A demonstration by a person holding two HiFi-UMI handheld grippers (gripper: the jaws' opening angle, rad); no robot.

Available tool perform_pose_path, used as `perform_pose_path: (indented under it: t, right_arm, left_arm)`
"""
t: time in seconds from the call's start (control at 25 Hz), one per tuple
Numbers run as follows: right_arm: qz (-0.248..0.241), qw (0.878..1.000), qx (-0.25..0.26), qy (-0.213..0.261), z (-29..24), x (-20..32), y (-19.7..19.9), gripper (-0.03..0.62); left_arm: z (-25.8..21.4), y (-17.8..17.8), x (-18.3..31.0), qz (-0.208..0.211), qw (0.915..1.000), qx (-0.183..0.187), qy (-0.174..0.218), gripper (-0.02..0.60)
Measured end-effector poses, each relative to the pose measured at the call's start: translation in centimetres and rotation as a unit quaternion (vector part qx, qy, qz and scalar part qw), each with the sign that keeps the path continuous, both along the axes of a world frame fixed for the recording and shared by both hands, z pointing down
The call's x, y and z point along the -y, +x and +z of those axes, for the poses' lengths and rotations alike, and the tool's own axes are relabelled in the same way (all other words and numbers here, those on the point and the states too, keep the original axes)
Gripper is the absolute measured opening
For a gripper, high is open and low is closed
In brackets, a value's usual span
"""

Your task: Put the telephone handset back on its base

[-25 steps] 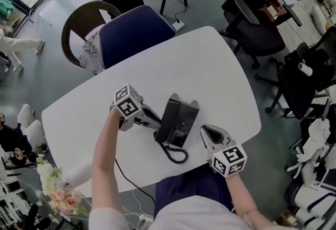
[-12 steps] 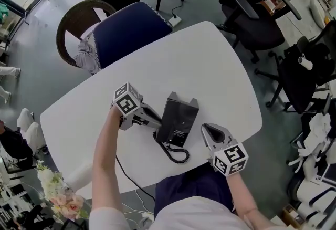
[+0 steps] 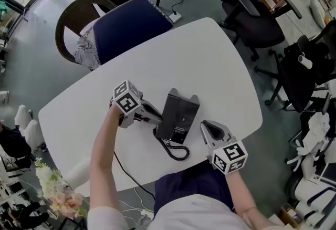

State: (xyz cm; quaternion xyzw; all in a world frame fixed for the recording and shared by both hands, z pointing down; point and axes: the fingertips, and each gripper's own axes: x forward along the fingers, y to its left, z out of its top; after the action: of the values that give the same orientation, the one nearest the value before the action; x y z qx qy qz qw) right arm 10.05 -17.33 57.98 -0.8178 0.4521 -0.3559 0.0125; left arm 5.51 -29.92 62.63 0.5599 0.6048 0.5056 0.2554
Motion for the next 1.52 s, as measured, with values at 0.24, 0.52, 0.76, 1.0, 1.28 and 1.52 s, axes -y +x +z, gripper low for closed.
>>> perform_pose_path:
  t: [0.24, 0.52, 0.76, 1.0, 1.28, 1.52]
  right_arm:
    - [-0.007, 1.0, -0.007, 0.005, -0.6, -0.2, -0.4, 0.046]
    - [-0.029, 0.999, -0.025, 0.016, -1.8, -0.5, -0.8, 0.046]
    - [-0.044, 0.998, -0.028, 0.046, -3.3, -0.8, -1.0, 0.046]
    - [-0.069, 0.995, -0.041, 0.067, -5.3, -1.5, -0.9, 0.046]
    - [-0.102, 0.99, -0.05, 0.084, -6.1, -2.0, -0.8, 0.046]
    - [-0.135, 0.985, -0.055, 0.098, -6.5, -2.1, 0.1, 0.046]
  left_arm:
    - [0.5, 0.4, 0.3, -0.035, 0.998, 0.005, 0.053, 0.08]
    - [0.8, 1.0, 0.5, -0.063, 0.9822, -0.044, 0.172, 0.109]
    - [0.7, 2.4, 1.7, -0.163, 0.954, -0.077, 0.239, 0.218]
    - [-1.8, 3.9, 1.5, -0.315, 0.917, -0.112, 0.217, 0.234]
    - [-3.8, 2.5, 3.3, -0.51, 0.8328, -0.113, 0.185, 0.258]
    - [-5.3, -0.6, 3.2, -0.627, 0.754, -0.122, 0.152, 0.258]
